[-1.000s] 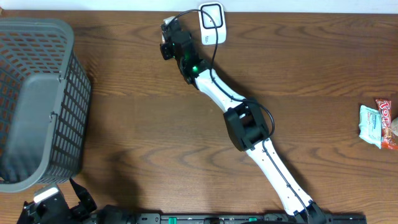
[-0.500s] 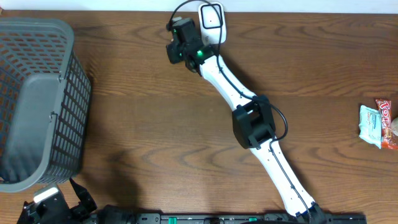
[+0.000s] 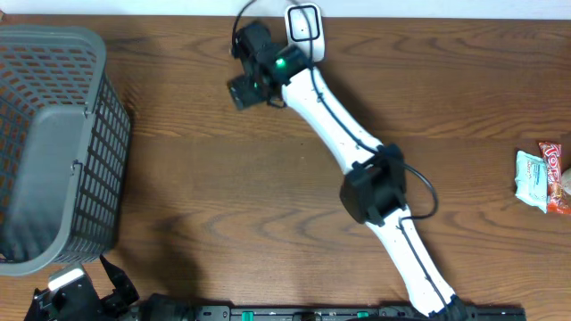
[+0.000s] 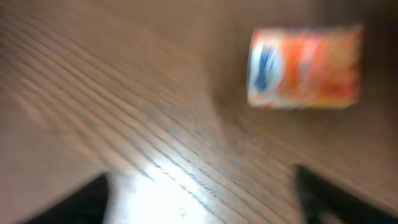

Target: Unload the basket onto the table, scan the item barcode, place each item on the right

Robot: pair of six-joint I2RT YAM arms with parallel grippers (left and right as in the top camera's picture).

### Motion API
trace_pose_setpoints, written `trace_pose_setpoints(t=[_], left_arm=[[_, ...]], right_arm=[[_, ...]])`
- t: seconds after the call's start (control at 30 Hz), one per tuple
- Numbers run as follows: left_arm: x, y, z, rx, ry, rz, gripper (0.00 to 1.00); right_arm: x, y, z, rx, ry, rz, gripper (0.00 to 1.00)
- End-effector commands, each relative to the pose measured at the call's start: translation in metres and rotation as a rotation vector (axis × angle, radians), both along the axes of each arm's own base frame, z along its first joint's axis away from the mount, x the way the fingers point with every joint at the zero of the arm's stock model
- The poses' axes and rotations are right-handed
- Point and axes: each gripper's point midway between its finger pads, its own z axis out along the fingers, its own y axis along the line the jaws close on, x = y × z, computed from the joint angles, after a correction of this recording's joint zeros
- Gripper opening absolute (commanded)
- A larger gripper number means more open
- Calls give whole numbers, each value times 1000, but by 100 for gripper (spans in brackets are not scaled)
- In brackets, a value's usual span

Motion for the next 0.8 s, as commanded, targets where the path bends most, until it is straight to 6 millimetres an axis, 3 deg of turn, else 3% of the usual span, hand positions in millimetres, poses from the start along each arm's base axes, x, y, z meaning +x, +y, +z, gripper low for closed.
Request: trace_pose_setpoints(t=[0.0,0.07,0.1,0.2,0.33,0.5,0.77], left_arm=[[-2,1,1,10,-1,4,98],[-2,1,1,10,-2,4,98],[-2,1,1,10,-1,4,98],[-2,1,1,10,-2,4,98],[-2,1,1,10,-2,4,98],[-2,1,1,10,-2,4,98],[-2,1,1,10,-2,4,98]], right_arm=[[17,0,63,70,-154,-36,99],[32,-7,59,32,-210,-89,99],[44,-12,42,-5,-230,-124,99],[54,-8,0,-27,-206,-123,99],[68,-4,-42,-50,-219,-94,99],[78,-1,-65,-77,-262,-46,99],[90,-16,-69,-84,-269,-63,99]])
